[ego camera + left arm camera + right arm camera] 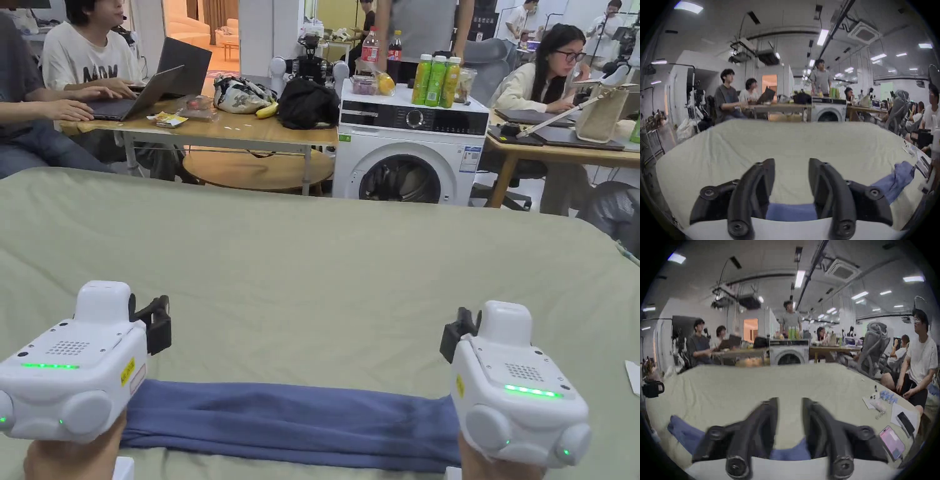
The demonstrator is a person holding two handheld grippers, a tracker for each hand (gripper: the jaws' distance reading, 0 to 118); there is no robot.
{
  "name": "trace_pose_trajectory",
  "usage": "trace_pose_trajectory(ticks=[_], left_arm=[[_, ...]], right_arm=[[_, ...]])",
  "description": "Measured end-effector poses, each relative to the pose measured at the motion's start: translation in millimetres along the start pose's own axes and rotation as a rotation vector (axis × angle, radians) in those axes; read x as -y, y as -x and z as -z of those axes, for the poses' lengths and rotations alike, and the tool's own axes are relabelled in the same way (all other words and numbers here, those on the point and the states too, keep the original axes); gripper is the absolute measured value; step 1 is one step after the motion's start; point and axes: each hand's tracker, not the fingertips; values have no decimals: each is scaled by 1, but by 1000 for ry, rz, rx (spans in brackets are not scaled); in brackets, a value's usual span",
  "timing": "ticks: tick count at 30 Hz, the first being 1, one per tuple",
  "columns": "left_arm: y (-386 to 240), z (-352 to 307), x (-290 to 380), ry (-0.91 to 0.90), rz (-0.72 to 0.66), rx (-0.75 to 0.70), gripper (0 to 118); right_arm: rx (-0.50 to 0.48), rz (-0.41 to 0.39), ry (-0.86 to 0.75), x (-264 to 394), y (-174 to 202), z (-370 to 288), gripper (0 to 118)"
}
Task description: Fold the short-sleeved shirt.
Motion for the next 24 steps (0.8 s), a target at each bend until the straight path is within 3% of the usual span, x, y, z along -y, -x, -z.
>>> trace_pose_trajectory(ticks=[1, 9, 12, 17, 19, 22, 24], left_arm=[[-3, -2, -2, -25, 13, -16, 0], [3, -6, -9, -25, 19, -44, 0], [25, 1, -12, 90, -18, -13, 0], [98, 28, -2, 398, -229, 134, 0], [119, 32, 6, 483, -303, 205, 11], [153, 42, 18, 599, -432, 309, 61], [170, 47, 25, 624, -476, 373, 73]], right_arm=[[-5, 2, -16, 0, 3, -1, 0], [-16, -8, -45, -9, 27, 4, 0], [-33, -19, -34, -9, 34, 6, 0], [-78, -52, 5, -2, 46, 13, 0], [-96, -62, 21, 1, 52, 15, 0], [-120, -80, 40, 6, 62, 20, 0], [-132, -88, 46, 9, 69, 22, 0]])
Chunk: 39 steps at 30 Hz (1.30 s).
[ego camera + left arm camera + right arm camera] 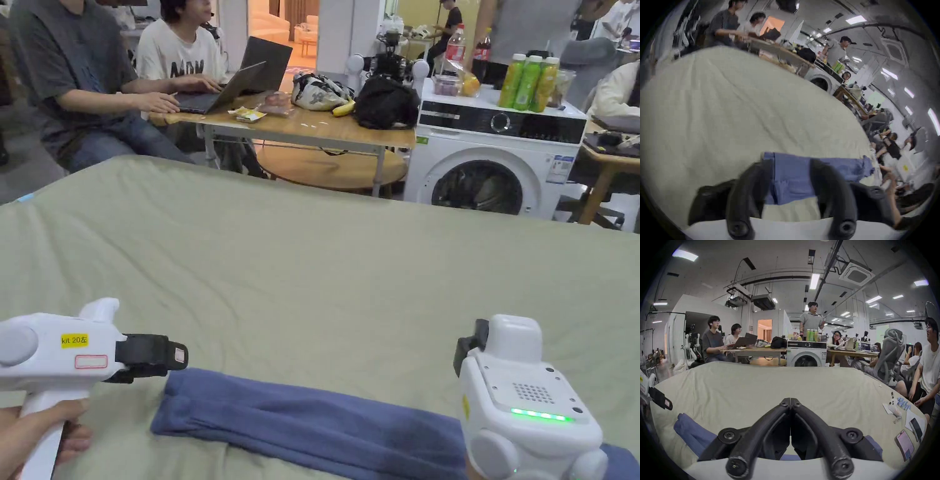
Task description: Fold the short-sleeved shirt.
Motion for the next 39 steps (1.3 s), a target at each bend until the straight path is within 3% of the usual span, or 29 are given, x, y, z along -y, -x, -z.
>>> trace_pose_trajectory(ticks=[7, 11, 13, 16, 17, 19, 20, 22, 24, 26, 32, 39], left_arm=[[54, 19, -7, 144, -189, 105, 74], [77, 48, 11, 233, -362, 227, 74], [77, 53, 17, 185, -443, 356, 74], [63, 63, 24, 176, -436, 383, 71], [54, 63, 24, 183, -416, 393, 63], [38, 62, 25, 188, -379, 386, 15], [31, 63, 27, 192, -357, 336, 6], [42, 70, 22, 207, -330, 201, 4], [44, 61, 25, 144, -392, 315, 3], [42, 58, 23, 148, -342, 261, 3], [40, 31, 3, 84, -307, 314, 3], [46, -7, -20, 33, -262, 264, 2]], right_arm=[[-45, -28, 31, 10, 21, 6, 0], [-55, -32, 46, 14, 23, 7, 0], [-54, -35, 51, 15, 23, 6, 0], [-54, -30, 54, 16, 22, 8, 0], [-52, -29, 56, 17, 22, 8, 0], [-53, -28, 60, 18, 22, 10, 0], [-54, -29, 61, 18, 22, 10, 0], [-54, -35, 63, 17, 22, 10, 0], [-58, -36, 65, 17, 21, 10, 0], [-56, -39, 65, 17, 20, 10, 0], [-56, -39, 72, 16, 16, 12, 0], [-63, -39, 77, 16, 16, 12, 0]])
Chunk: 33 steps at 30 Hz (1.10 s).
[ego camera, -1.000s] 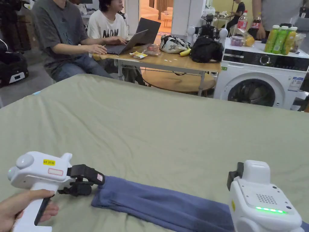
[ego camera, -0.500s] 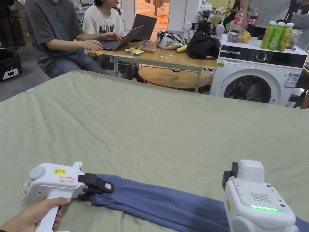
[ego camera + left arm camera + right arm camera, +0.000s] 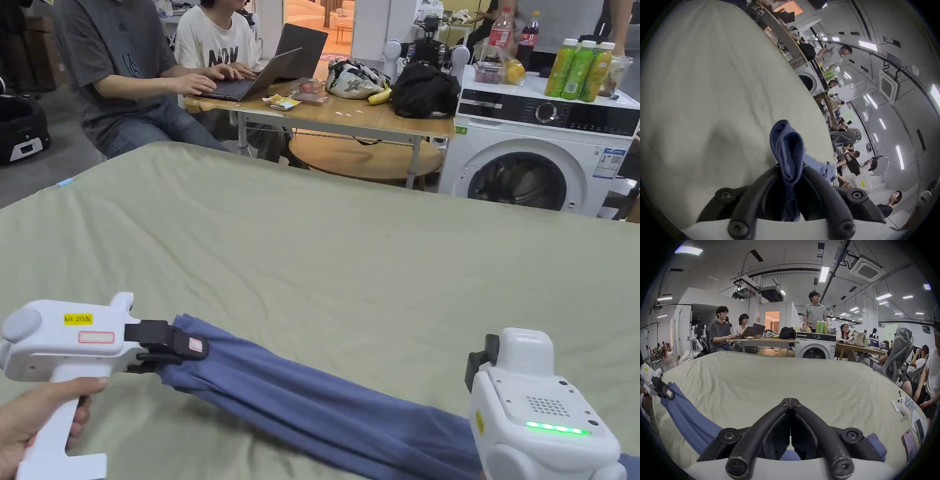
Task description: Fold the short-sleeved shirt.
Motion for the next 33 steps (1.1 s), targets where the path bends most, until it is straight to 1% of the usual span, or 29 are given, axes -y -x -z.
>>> trace_pose_trajectory(ticks=[3, 5, 6, 7, 9, 11, 14, 15, 17, 20, 22, 23, 24, 26, 27, 28, 29, 30, 31, 33], left_arm=[[2, -25, -7, -26, -13, -21, 2], [-3, -34, -11, -45, -4, -89, 2], [-6, -36, -11, -33, 30, -124, 2], [-19, -34, 2, -25, 43, -135, 2], [-29, -31, 5, -5, 40, -121, 2], [-44, -26, 13, 4, 38, -88, 2], [-68, -12, 19, 34, 40, 12, 2], [-51, -13, 8, 45, 45, 44, 2], [-62, 3, 9, 78, 48, 128, 3], [-93, 38, 13, 136, 56, 195, 3], [-104, 63, 16, 166, 81, 165, 3], [-121, 72, 38, 188, 93, 155, 2], [-127, 85, 46, 197, 96, 139, 2], [-132, 118, 54, 238, 93, 95, 2], [-125, 139, 47, 253, 94, 79, 2], [-123, 157, 50, 282, 115, 2, 2], [-121, 174, 53, 321, 128, -28, 2], [-119, 185, 56, 341, 118, -45, 2], [-133, 195, 73, 365, 115, -71, 2], [-129, 219, 82, 387, 97, -128, 2]], right_arm=[[-10, 2, -1, -1, 2, 0, 0], [-18, 1, -3, -2, 5, 0, 0], [-21, 1, -4, -1, 6, 1, 0], [-25, 1, -6, -2, 7, 1, 0], [-31, 2, -6, -3, 9, 1, 0], [-37, 9, -5, -3, 9, 1, 0], [-44, 16, -6, -4, 9, -1, 0], [-44, 15, -8, -4, 9, -2, 0], [-44, 12, -14, -5, 7, -5, 0], [-40, 14, -17, -7, 3, -8, 0], [-34, 17, -16, -6, -1, -8, 0], [-30, 20, -15, -6, -4, -9, 0], [-25, 22, -13, -6, -6, -9, 0], [-17, 26, -11, -5, -11, -10, 0], [-11, 27, -9, -5, -13, -11, 0], [-4, 28, -6, -4, -16, -11, 0], [3, 29, -4, -4, -19, -12, 0], [6, 30, -3, -3, -21, -12, 0], [13, 33, 0, -2, -24, -13, 0], [25, 38, 6, -1, -29, -14, 0]])
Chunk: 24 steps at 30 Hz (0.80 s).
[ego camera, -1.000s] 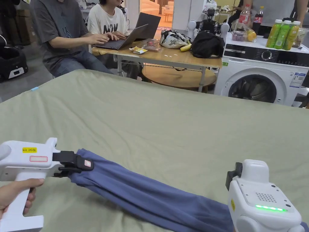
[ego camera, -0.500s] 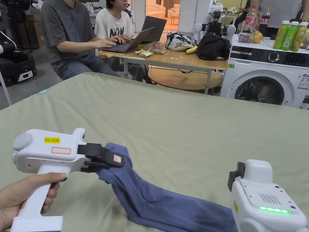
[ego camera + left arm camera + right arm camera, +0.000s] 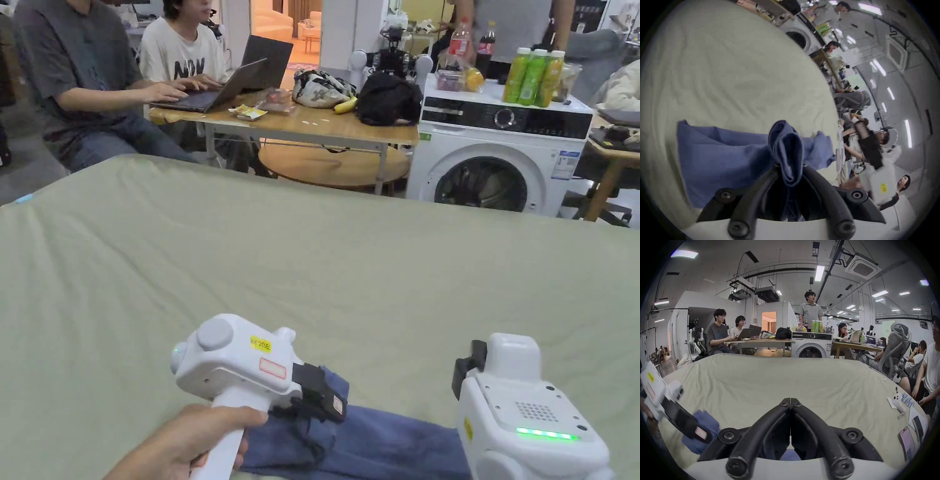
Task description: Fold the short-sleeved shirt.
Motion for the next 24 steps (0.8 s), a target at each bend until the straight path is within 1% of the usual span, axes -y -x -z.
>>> trace_pose_trajectory(ticks=[1, 2, 3, 4, 5, 6, 7, 8, 9, 11, 13, 14, 16, 17, 18, 20, 22, 24], left_arm=[[0, 9, 0, 6, 2, -34, 4], [-1, 19, 1, 11, -8, -62, 9], [-1, 26, 2, 14, -20, -55, 12], [0, 32, 2, 16, -22, -66, 12], [1, 35, 2, 12, -27, -58, 22], [3, 35, 1, 10, -35, -47, 39], [4, 34, 2, 5, -49, -3, 48], [2, 30, 4, -2, -56, 48, 52], [-1, 26, 5, -5, -45, 53, 52], [-13, 15, 8, -7, 3, 13, 53], [-18, 2, 12, -25, 39, 5, 52], [-14, -7, 7, -34, 36, 38, 50], [-13, -23, 10, -73, 38, 93, 25], [-14, -29, 10, -96, 56, 95, 14], [-13, -35, 9, -124, 78, 88, 9], [-10, -42, 10, -159, 71, 27, 5], [-7, -39, 7, -161, 61, 10, 4], [-7, -30, 9, -146, 75, -53, 3]], right_arm=[[4, 2, 2, 0, -2, -1, 0], [8, 4, 6, 0, -4, -1, 0], [11, 6, 8, 1, -5, -1, 0], [16, 8, 10, 2, -7, -2, 0], [19, 8, 12, 3, -8, -2, 0], [20, 9, 14, 3, -9, -2, 0], [22, 10, 15, 4, -10, -2, 0], [23, 9, 18, 4, -10, -2, 0], [24, 8, 20, 5, -10, -3, 0], [22, 7, 22, 5, -11, -3, 0], [22, 8, 22, 6, -12, -3, 0], [21, 9, 21, 6, -13, -4, 0], [20, 11, 21, 6, -13, -4, 0], [19, 12, 21, 6, -14, -4, 0], [18, 13, 21, 6, -14, -5, 0], [17, 16, 21, 6, -14, -4, 0], [16, 19, 22, 6, -15, -4, 0], [13, 22, 23, 6, -15, -4, 0]])
